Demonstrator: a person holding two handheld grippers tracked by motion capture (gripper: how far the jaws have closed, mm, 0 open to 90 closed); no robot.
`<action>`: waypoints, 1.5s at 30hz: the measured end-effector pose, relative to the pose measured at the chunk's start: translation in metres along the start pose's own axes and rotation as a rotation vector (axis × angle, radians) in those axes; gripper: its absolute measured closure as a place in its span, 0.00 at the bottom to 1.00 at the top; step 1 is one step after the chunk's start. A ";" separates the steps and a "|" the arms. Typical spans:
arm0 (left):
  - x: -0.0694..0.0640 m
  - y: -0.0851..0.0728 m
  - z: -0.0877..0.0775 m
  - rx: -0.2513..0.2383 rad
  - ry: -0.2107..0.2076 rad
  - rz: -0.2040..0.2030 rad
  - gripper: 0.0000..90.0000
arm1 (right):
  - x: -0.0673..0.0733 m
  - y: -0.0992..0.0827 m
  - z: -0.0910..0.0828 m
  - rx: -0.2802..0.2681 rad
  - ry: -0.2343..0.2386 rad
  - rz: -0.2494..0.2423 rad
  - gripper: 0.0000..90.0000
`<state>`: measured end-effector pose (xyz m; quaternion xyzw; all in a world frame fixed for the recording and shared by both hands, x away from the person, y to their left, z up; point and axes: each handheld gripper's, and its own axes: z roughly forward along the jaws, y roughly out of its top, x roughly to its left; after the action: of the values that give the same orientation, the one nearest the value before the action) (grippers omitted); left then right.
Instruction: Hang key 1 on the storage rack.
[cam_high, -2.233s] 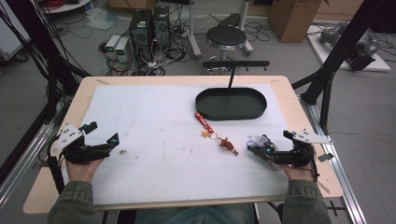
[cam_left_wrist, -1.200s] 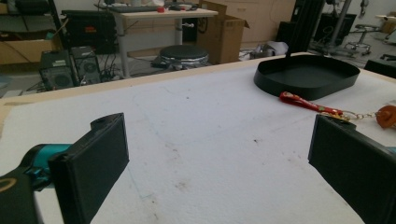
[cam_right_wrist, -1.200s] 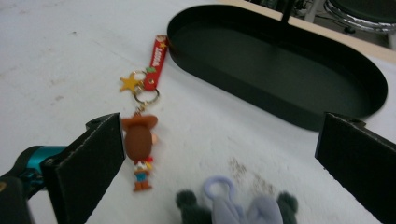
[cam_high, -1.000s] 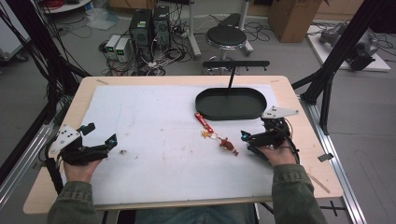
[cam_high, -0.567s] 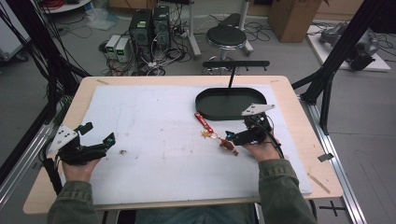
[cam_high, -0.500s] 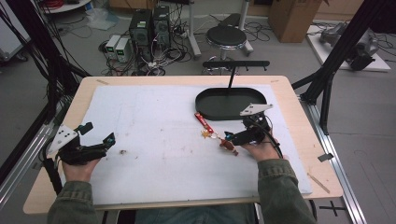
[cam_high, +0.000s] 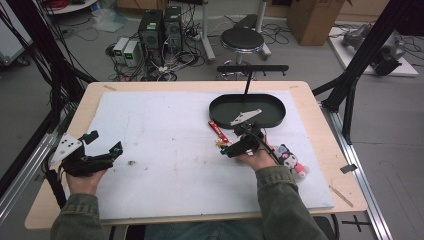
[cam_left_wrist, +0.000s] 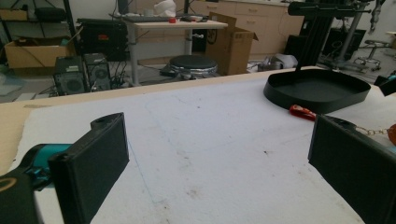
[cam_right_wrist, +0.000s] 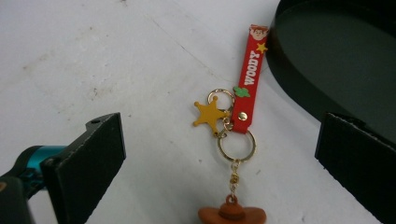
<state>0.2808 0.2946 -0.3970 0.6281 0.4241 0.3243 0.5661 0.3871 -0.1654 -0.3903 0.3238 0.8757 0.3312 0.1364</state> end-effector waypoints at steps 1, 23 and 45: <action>0.000 0.000 0.000 -0.002 -0.001 -0.003 0.06 | 0.000 0.001 0.002 0.002 0.001 0.001 0.01; 0.000 -0.001 0.002 0.010 -0.014 -0.007 0.06 | -0.004 0.021 0.060 0.104 0.022 0.071 0.06; -0.001 -0.001 0.005 0.019 -0.017 -0.003 0.06 | -0.007 0.034 0.087 0.173 -0.054 0.151 0.27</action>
<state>0.2843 0.2917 -0.3986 0.6356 0.4233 0.3139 0.5642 0.4484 -0.1076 -0.4323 0.4082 0.8700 0.2550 0.1063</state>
